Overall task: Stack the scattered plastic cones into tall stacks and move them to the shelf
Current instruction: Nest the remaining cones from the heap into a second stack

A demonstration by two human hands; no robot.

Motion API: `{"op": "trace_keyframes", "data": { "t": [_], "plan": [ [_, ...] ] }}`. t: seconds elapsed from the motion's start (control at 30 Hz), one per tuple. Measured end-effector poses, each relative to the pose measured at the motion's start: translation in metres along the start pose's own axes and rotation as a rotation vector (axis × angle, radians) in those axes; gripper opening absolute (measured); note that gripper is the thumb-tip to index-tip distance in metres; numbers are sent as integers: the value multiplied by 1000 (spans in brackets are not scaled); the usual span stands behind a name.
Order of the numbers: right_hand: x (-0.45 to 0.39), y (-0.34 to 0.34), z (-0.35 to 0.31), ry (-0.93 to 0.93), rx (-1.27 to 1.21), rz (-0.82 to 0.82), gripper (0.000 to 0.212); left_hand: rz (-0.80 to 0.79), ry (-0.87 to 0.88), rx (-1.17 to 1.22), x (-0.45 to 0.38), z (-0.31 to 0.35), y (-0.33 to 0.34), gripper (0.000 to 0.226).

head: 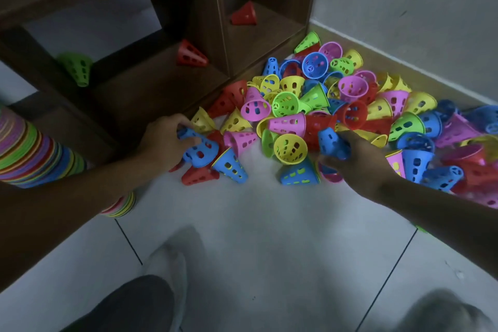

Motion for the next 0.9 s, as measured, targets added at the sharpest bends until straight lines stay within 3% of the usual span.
{"op": "trace_keyframes", "data": {
  "t": [0.2,0.4,0.63,0.9],
  "plan": [
    [12,5,1,-5,-245,96,47,14,190,118,36,60,1,34],
    [18,5,-14,-49,-419,198,40,-262,327,129,67,82,57,46],
    [20,38,-50,-147,-422,80,40,-345,336,5,87,63,106,39],
    [16,71,-68,-138,-382,-54,46,-359,322,107,85,43,104,42]
  ]
}}
Point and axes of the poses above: each hand's wrist, its own x-axis away from the middle knuckle, its own y-axis out of the palm, z = x × y, the point moved 8 cm from there along -x, towards the middle knuckle, and after that the axes turned 6 degrees about -y, right-handed, at the moved point
